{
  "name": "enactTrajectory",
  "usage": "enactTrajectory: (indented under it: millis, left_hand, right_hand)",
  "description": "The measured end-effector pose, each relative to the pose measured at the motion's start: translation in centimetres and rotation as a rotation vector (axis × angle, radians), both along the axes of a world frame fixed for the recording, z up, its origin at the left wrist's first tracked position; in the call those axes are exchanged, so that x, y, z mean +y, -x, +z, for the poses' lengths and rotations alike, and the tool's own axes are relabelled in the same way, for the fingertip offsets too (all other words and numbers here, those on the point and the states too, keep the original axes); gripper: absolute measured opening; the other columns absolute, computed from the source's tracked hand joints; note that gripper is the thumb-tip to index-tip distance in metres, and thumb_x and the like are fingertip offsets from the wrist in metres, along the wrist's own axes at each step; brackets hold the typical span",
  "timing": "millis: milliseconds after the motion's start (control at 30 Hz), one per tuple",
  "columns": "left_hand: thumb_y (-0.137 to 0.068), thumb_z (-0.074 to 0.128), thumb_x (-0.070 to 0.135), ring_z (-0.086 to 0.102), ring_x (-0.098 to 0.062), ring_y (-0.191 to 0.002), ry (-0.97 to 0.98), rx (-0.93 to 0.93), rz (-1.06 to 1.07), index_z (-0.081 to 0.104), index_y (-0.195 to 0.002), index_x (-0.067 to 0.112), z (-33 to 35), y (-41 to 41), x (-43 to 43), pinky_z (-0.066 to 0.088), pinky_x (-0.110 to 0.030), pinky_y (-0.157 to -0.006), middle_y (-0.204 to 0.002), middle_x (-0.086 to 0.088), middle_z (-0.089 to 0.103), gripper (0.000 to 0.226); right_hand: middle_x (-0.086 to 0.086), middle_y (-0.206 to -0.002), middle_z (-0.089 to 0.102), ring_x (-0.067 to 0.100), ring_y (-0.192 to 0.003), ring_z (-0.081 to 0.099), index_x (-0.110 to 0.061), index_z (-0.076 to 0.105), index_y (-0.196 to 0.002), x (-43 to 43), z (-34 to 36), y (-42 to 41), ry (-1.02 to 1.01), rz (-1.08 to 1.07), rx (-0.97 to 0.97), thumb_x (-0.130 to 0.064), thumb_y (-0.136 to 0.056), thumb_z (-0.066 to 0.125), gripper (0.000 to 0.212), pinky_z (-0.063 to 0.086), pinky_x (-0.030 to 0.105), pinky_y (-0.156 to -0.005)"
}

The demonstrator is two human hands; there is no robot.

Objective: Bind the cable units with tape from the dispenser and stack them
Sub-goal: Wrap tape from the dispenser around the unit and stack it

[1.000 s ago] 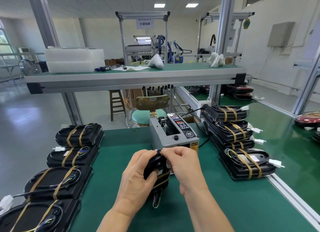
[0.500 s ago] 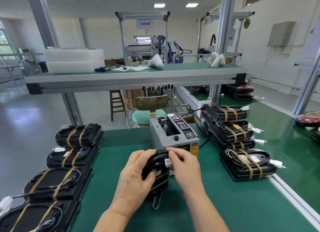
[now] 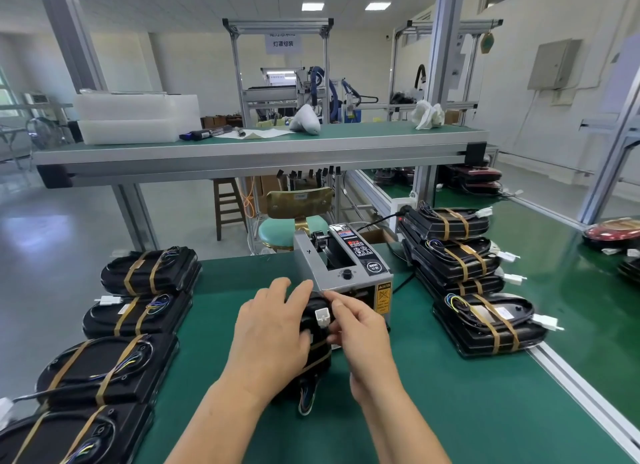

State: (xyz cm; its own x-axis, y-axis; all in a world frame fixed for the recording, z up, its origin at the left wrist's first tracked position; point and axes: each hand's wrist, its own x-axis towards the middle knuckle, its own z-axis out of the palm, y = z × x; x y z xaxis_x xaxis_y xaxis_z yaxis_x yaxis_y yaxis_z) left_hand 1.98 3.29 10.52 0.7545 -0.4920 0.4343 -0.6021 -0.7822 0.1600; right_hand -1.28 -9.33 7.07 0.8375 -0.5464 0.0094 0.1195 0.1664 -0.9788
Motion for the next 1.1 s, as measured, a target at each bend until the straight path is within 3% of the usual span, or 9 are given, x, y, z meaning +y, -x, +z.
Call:
enactTrajectory:
  millis: [67,167,333,467,567,667,900,1033,1100]
  left_hand:
    - [-0.086,0.053,0.033,0.049,-0.018,-0.11,-0.006,0.048,-0.006,0.03,-0.146,0.034,0.2,0.0,-0.1,0.044,-0.031,-0.082,-0.127,0.01,0.045,0.064]
    - [-0.09,0.054,0.03,0.046,-0.015,-0.108,0.027,0.099,-0.048,0.025,-0.147,0.035,0.1,-0.2,0.1,0.045,-0.029,-0.082,-0.123,0.012,0.042,0.064]
    - [-0.092,0.062,0.021,0.043,-0.012,-0.115,0.128,0.162,-0.183,0.031,-0.149,0.029,-0.2,-0.6,1.1,0.034,-0.02,-0.098,-0.128,0.012,0.045,0.065]
    - [-0.086,0.07,0.012,0.047,0.003,-0.116,0.378,0.224,-0.262,0.045,-0.142,0.031,-0.2,-0.5,2.3,0.03,-0.007,-0.096,-0.123,0.021,0.052,0.064]
    - [-0.081,0.074,0.002,0.053,0.004,-0.114,0.569,0.273,-0.275,0.051,-0.136,0.031,-0.7,-0.3,3.1,0.034,-0.003,-0.092,-0.117,0.02,0.06,0.066]
    - [-0.08,0.074,-0.003,0.055,0.002,-0.115,0.628,0.296,-0.28,0.054,-0.134,0.028,-1.0,-0.3,3.7,0.036,-0.005,-0.094,-0.119,0.017,0.062,0.065]
    - [-0.079,0.068,-0.007,0.055,-0.006,-0.113,0.563,0.278,-0.252,0.053,-0.125,0.032,-0.6,-0.3,4.8,0.04,-0.014,-0.096,-0.115,0.018,0.06,0.062]
    - [-0.072,0.064,0.002,0.059,-0.008,-0.089,0.471,0.288,-0.138,0.046,-0.103,0.04,0.1,-0.7,5.5,0.049,-0.029,-0.079,-0.093,0.019,0.061,0.052]
    - [-0.071,0.064,0.004,0.059,-0.006,-0.089,0.465,0.301,-0.131,0.047,-0.104,0.041,0.4,-0.7,5.7,0.049,-0.027,-0.079,-0.093,0.023,0.061,0.052]
  right_hand:
    - [0.004,-0.081,0.067,0.008,-0.056,0.054,-0.01,0.074,-0.097,-1.2,-0.4,-0.1,-0.217,-0.048,0.029,-0.007,-0.095,0.059,0.016,0.046,0.019,-0.048]
    - [0.008,-0.077,0.063,0.011,-0.056,0.053,-0.002,0.068,-0.093,-3.4,-1.4,-0.5,-0.34,-0.175,0.105,-0.003,-0.094,0.059,0.009,0.045,0.017,-0.044]
    - [0.01,-0.072,0.063,0.012,-0.054,0.053,0.0,0.067,-0.088,-4.9,-2.2,-1.2,-0.349,-0.204,0.192,0.001,-0.092,0.059,0.008,0.043,0.017,-0.04]
    - [0.008,-0.066,0.063,0.011,-0.05,0.052,-0.001,0.067,-0.083,-5.0,-2.2,-1.6,-0.351,-0.207,0.219,-0.004,-0.091,0.063,0.01,0.041,0.017,-0.038]
    - [0.005,-0.062,0.063,0.009,-0.046,0.052,-0.003,0.066,-0.08,-4.8,-1.8,-2.0,-0.355,-0.215,0.222,-0.008,-0.091,0.066,0.013,0.041,0.017,-0.038]
    - [0.003,-0.056,0.063,0.008,-0.044,0.051,-0.003,0.066,-0.075,-4.6,-1.3,-2.5,-0.35,-0.222,0.242,-0.008,-0.09,0.067,0.016,0.04,0.018,-0.038]
    - [0.003,-0.048,0.062,0.011,-0.042,0.049,-0.004,0.065,-0.066,-4.6,-0.8,-3.2,-0.304,-0.254,0.328,-0.005,-0.086,0.067,0.02,0.038,0.02,-0.039]
    - [0.003,-0.047,0.063,0.01,-0.038,0.052,-0.004,0.065,-0.065,-4.4,-0.8,-3.6,-0.248,-0.291,0.339,-0.005,-0.084,0.066,0.019,0.041,0.019,-0.038]
    - [0.001,-0.044,0.062,0.01,-0.036,0.052,-0.005,0.066,-0.063,-4.2,-0.8,-3.8,-0.204,-0.314,0.353,-0.004,-0.082,0.064,0.02,0.042,0.019,-0.039]
